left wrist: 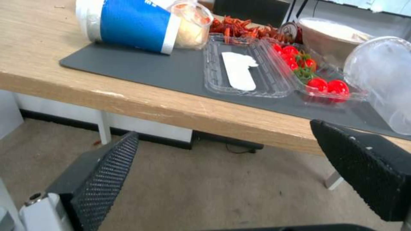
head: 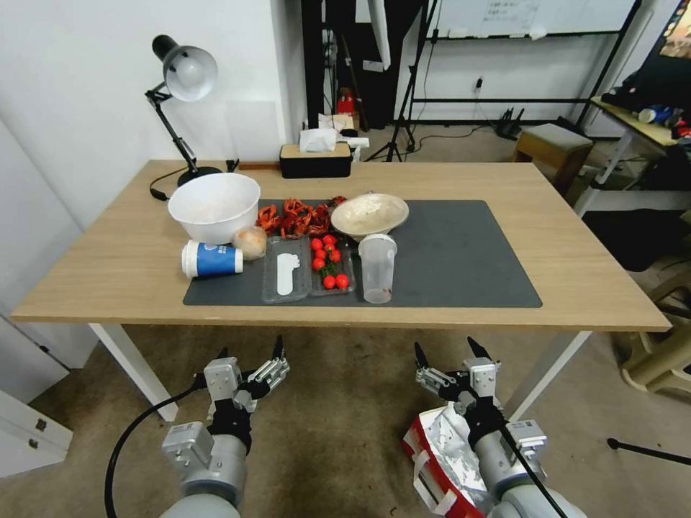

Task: Pick up the food delivery bag from the floor and place it on the table.

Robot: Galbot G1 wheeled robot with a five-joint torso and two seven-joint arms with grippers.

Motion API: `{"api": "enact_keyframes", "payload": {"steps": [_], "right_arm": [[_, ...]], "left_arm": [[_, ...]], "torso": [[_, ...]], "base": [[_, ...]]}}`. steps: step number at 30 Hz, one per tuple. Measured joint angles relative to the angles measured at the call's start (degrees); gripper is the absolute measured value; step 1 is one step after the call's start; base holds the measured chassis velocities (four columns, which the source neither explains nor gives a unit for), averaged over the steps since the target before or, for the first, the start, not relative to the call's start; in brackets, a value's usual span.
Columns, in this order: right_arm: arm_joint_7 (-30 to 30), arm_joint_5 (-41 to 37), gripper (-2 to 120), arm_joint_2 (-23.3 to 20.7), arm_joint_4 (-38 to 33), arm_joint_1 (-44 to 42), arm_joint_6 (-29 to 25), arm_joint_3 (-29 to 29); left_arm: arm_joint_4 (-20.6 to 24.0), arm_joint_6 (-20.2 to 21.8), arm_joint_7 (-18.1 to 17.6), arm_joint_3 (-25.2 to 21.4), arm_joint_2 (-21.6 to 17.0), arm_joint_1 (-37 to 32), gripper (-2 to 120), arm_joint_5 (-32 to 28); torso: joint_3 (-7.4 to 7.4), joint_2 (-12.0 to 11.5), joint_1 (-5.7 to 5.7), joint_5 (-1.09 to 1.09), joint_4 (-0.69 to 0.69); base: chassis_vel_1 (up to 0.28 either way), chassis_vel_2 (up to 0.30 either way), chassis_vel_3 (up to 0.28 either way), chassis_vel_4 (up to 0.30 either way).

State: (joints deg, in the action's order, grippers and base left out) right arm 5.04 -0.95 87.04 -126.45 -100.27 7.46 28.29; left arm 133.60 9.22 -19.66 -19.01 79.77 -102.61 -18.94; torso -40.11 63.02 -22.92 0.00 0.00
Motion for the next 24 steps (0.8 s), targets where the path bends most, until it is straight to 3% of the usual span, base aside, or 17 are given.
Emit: {"api": "enact_keyframes", "payload": {"steps": [15, 24], "right_arm": [[-1.04, -0.44, 100, -0.06, -0.35, -0.21, -0.52, 0.36], [-1.06, -0.29, 100, 0.13, -0.41, -0.66, -0.72, 0.39]], "left_arm": [[-0.48, -3.40, 0.09, 0.13, 0.28, -0.84, 100, -2.00], [0.30, -2.56, 0.72, 0.37, 0.22, -1.11, 100, -2.29]], "torso": [[0.01, -0.01, 0.00, 0.00, 0.00], [1.28, -2.32, 1.04, 0.01, 0.00]], "base": [[0.000, 0.000, 0.000, 0.000], [0.000, 0.000, 0.000, 0.000]]}}
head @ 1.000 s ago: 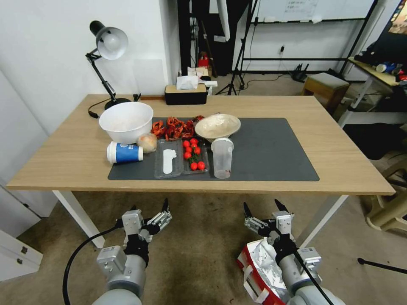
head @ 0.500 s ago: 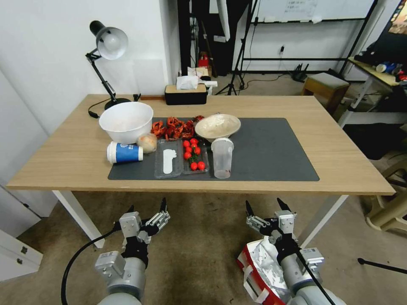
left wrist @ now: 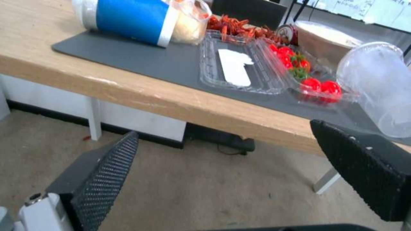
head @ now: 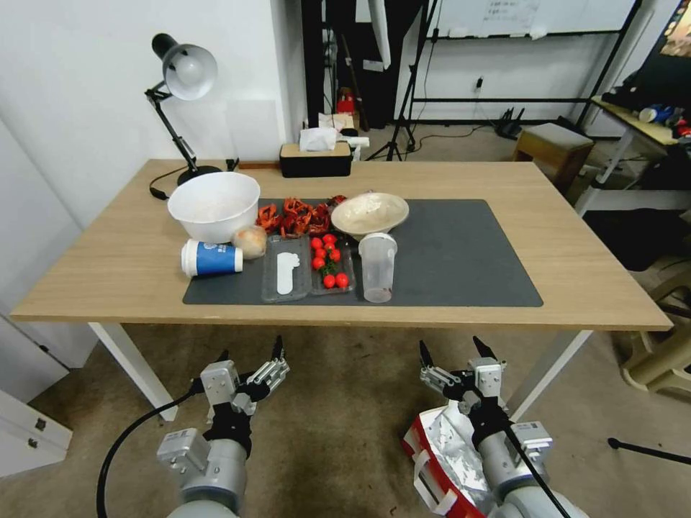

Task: Pick up the food delivery bag from the floor and place it on the table.

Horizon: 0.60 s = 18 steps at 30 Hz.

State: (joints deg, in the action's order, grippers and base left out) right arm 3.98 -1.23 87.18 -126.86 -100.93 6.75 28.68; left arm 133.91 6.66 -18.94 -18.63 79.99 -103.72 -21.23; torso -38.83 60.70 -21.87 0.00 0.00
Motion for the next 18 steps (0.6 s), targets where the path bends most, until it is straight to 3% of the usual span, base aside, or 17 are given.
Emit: {"api": "enact_keyframes", "payload": {"steps": [18], "right_arm": [[0.00, -0.07, 100, 0.14, -0.46, 0.05, 0.00, 0.28]], "left_arm": [[-0.85, -0.97, 0.39, 0.15, -0.21, 0.03, 100, 0.04]], "torso": [[3.09, -5.46, 2.38, 0.00, 0.00]], "base": [[0.000, 0.000, 0.000, 0.000]]}}
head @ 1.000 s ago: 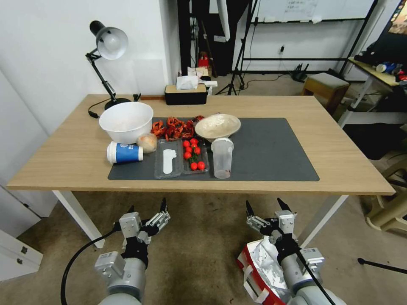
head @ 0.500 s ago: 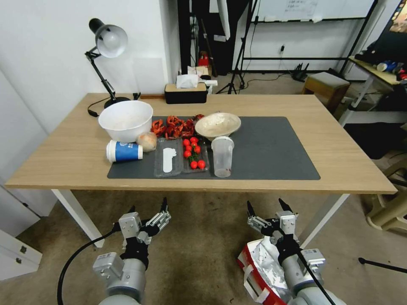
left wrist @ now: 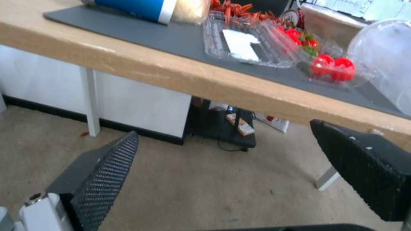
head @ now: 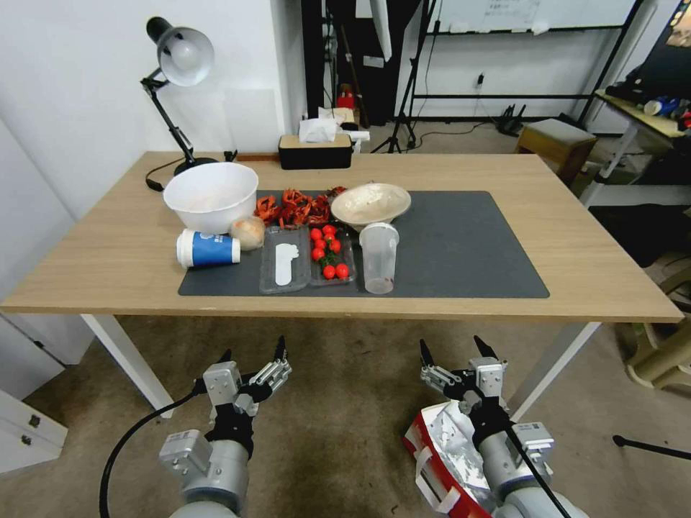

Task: Pick up the food delivery bag from the floor and place it on the table.

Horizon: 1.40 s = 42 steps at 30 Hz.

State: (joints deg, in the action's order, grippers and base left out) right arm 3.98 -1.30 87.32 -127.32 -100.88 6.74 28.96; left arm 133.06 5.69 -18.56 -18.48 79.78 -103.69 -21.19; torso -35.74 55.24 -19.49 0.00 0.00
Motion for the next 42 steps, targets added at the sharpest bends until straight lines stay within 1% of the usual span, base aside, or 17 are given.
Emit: {"api": "enact_keyframes", "payload": {"steps": [16, 18, 20, 27, 30, 39, 42], "right_arm": [[0.10, -0.10, 100, 0.02, 0.79, 0.58, 0.00, -0.05], [0.10, -0.10, 100, 0.02, 0.79, 0.58, 0.00, -0.05], [0.10, -0.10, 100, -0.02, 0.79, 0.48, 0.00, 0.00], [0.10, -0.11, 100, -0.03, 0.79, 0.44, 0.00, 0.12], [0.10, -0.12, 100, 0.26, 0.67, 0.55, 0.08, -0.01], [0.07, -0.10, 100, 0.58, 0.66, 0.78, 0.31, -0.18], [0.07, 0.00, 100, 0.55, 0.90, 0.74, 0.25, -0.19]], "left_arm": [[0.01, -0.17, -0.10, -0.13, -0.23, -0.22, 100, -0.13], [0.01, -0.17, -0.10, -0.13, -0.23, -0.22, 100, -0.13], [-0.29, -0.33, -0.10, -0.09, -0.25, -0.07, 100, -0.17], [-0.68, -0.48, -0.09, -0.01, -0.27, 0.15, 100, -0.29], [-1.04, -0.48, -0.07, 0.12, -0.18, 0.46, 100, -0.30], [-1.15, -0.57, -0.03, 0.20, -0.19, 0.30, 100, -0.24], [-1.14, -0.57, -0.02, 0.18, -0.27, 0.25, 100, -0.22]], "torso": [[2.43, -4.31, 1.87, 0.00, 0.00], [2.43, -4.31, 1.87, 0.00, 0.00], [3.12, -5.50, 2.36, 0.00, 0.00], [3.81, -6.76, 2.93, 0.00, 0.00], [4.55, -8.02, 3.45, 0.00, 0.00], [5.76, -10.05, 4.28, 0.00, 0.00], [6.37, -11.10, 4.72, 0.00, 0.00]], "base": [[0.000, 0.000, 0.000, 0.000], [0.000, 0.000, 0.000, 0.000], [0.000, 0.000, 0.000, 0.000], [0.000, 0.000, 0.000, 0.000], [0.000, 0.000, 0.000, 0.000], [0.000, 0.000, 0.000, 0.000], [0.000, 0.000, 0.000, 0.000]]}}
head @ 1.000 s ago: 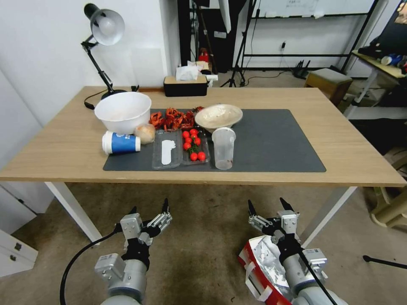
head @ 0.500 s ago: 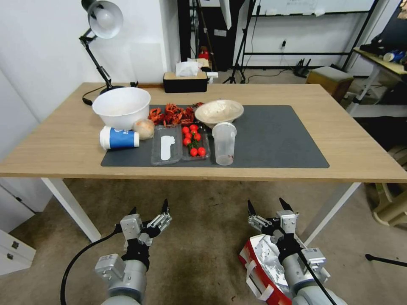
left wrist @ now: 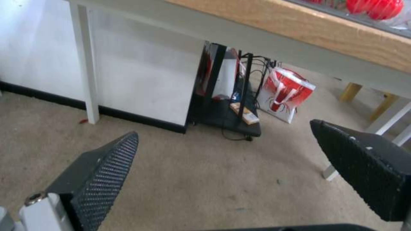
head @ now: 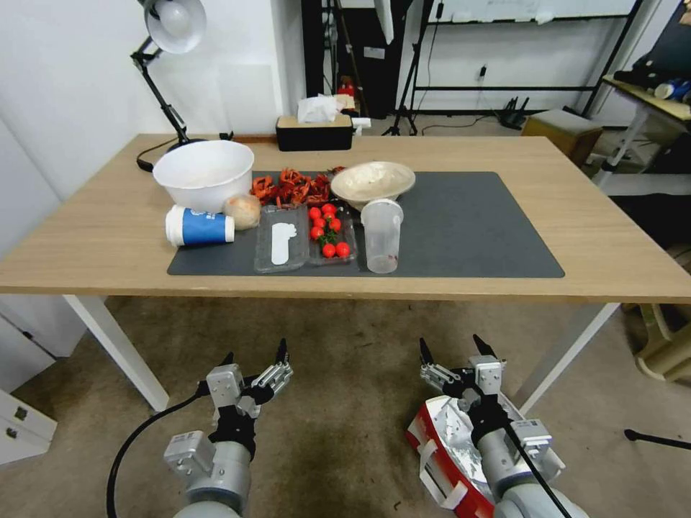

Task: Pick up the food delivery bag from the floor and place it on the table.

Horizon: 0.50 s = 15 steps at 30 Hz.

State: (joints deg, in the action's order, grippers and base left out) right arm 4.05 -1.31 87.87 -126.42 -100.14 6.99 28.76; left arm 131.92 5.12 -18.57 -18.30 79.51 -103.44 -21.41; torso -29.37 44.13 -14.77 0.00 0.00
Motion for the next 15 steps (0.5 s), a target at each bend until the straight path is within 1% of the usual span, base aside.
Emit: {"api": "enact_keyframes", "payload": {"steps": [1, 5, 15], "right_arm": [[0.00, 0.00, 100, 0.00, 0.00, 0.00, 0.00, 0.00], [0.01, 0.02, 100, -0.32, 0.21, 0.00, -0.09, 0.02], [-0.08, 0.03, 100, -0.61, 0.57, 0.36, -0.11, -0.05]], "left_arm": [[0.00, 0.00, 0.00, 0.00, 0.00, 0.00, 100, 0.00], [0.04, -0.02, 0.00, -0.14, -0.18, -0.08, 100, -0.03], [0.04, -0.06, -0.19, -0.10, 0.02, -0.01, 100, -0.06]], "torso": [[0.00, 0.00, 0.00, 0.00, 0.00], [0.86, -1.43, 0.56, 0.00, 0.00], [2.17, -3.68, 1.49, 0.00, 0.00]], "base": [[0.000, 0.000, 0.000, 0.000], [0.000, 0.000, 0.000, 0.000], [0.000, 0.000, 0.000, 0.000]]}}
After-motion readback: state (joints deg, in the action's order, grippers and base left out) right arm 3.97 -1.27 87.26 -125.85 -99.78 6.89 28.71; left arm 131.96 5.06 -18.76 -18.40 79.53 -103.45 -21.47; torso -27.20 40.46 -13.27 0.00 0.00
